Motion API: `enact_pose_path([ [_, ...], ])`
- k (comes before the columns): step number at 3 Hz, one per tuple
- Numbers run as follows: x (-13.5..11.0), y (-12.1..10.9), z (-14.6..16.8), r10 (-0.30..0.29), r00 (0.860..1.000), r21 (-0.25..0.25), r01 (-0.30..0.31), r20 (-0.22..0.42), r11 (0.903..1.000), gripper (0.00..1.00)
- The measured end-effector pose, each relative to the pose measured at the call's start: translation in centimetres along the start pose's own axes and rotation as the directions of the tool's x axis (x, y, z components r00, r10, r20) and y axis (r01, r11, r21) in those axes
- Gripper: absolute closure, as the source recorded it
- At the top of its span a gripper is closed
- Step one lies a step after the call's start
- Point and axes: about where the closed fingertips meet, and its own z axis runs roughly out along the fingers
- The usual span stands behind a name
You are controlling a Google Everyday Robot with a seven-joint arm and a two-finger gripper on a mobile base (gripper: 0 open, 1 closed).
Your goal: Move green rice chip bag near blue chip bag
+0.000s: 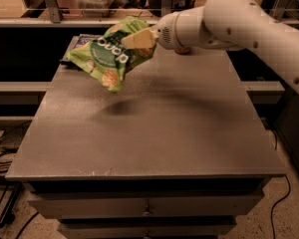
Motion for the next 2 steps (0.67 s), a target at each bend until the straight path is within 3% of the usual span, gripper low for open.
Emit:
enact_pose_path([
  [1, 0.7, -1.5, 3.9, 0.083, 0.996, 0.009, -0.083, -0.010, 0.9965, 0.59],
  [2, 2.2, -3.5, 8.1, 0.131, 0.989, -0.010, -0.132, -0.069, 0.9912, 0.27],
])
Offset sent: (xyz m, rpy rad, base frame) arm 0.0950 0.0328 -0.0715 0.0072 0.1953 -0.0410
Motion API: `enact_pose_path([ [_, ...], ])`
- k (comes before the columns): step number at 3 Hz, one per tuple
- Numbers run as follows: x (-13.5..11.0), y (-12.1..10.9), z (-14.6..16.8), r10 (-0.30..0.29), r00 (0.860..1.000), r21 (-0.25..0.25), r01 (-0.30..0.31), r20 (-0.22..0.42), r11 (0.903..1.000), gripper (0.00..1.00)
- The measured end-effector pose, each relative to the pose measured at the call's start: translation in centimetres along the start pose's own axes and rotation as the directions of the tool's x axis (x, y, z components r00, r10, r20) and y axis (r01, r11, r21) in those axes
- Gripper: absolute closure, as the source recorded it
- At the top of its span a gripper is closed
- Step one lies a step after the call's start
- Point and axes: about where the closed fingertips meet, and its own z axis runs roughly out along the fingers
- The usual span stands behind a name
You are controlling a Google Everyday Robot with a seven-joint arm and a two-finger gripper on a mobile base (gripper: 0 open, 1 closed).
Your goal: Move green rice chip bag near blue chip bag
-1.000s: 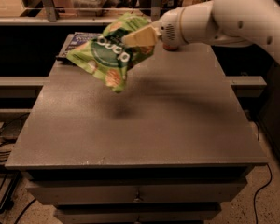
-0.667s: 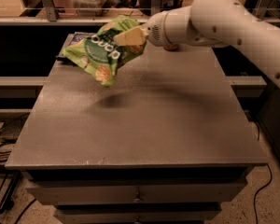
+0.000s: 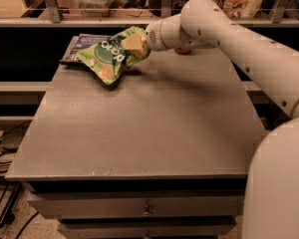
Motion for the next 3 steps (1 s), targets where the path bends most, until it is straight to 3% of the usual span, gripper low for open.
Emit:
enact_pose_path([
  [1, 0.00, -0.68, 1.69, 0.008, 1.000, -0.056, -0.009, -0.011, 0.9984, 0.04],
  [3, -0.22, -0.55, 1.75, 0.007, 1.000, -0.057, -0.007, -0.008, 0.9983, 0.00],
])
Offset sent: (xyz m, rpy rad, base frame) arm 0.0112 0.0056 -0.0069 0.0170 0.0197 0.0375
